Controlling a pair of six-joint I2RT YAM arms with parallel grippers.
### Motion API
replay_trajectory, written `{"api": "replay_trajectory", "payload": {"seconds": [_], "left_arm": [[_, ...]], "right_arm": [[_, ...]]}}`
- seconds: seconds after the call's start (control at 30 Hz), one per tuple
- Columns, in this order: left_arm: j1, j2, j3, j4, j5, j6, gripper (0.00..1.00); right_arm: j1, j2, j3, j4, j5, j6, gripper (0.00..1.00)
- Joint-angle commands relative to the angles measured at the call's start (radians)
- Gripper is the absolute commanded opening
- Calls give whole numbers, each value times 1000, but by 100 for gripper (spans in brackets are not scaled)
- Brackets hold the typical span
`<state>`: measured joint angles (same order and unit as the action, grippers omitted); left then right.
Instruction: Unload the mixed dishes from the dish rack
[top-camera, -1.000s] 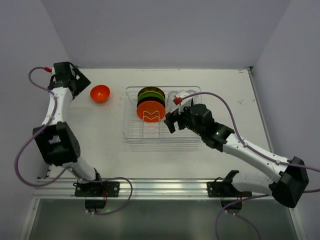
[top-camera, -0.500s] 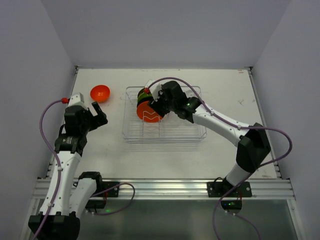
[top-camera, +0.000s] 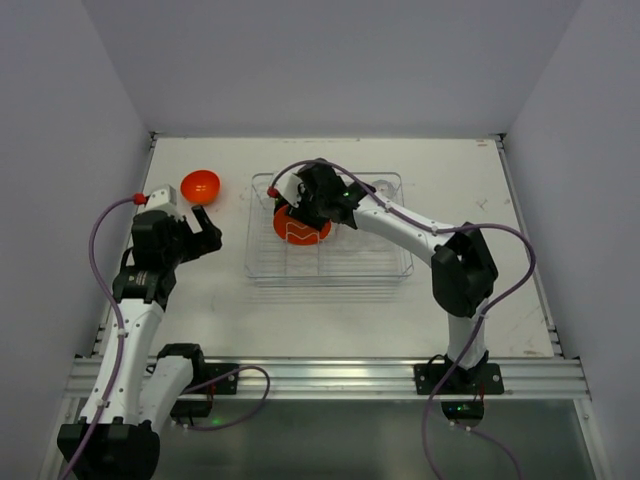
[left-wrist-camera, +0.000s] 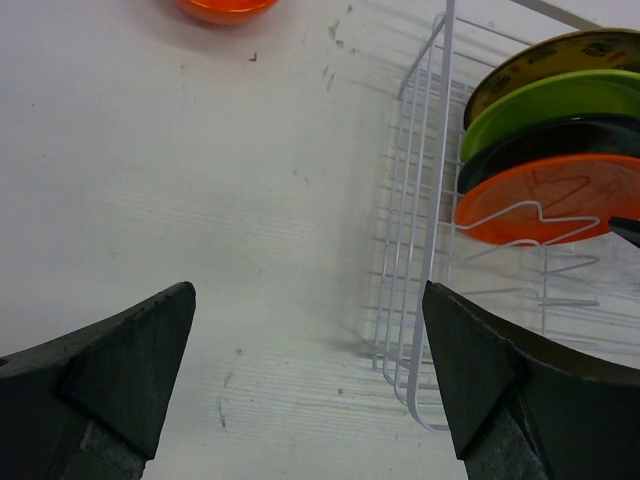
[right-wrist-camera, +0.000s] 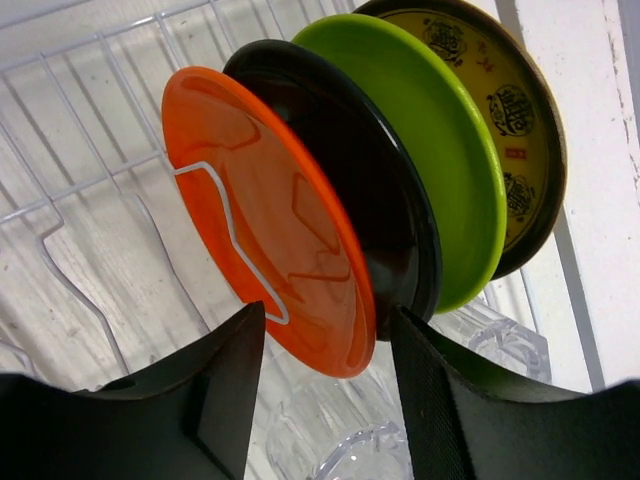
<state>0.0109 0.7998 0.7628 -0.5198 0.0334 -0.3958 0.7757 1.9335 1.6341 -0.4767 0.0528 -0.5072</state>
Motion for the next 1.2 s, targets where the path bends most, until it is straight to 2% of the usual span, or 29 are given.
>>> {"api": "replay_trajectory", "payload": {"seconds": [0.0, 0.23, 0.37, 0.6, 0.77, 0.93, 1.17], "left_arm": [[0, -4, -8, 44, 48, 35, 100], [0, 1, -10, 47, 53, 35, 100], [0, 1, -11, 47, 54, 35, 100], [1, 3, -13, 50, 63, 35, 100], [0, 4, -13, 52, 63, 35, 100], [0, 3, -13, 52, 65, 37, 100], [0, -7, -14, 53, 65, 35, 100]], "right_arm": [[-10, 13, 44, -33, -31, -62, 50], [-38, 15, 62, -89, -185, -90, 36], [-58, 13, 66, -99, -258, -86, 33], [-64, 19, 49, -50, -280, -113, 19], [-62, -31, -9, 36, -278, -132, 11], [-64, -51, -31, 52, -288, -155, 0], [-64, -125, -77, 99, -291, -148, 0]]}}
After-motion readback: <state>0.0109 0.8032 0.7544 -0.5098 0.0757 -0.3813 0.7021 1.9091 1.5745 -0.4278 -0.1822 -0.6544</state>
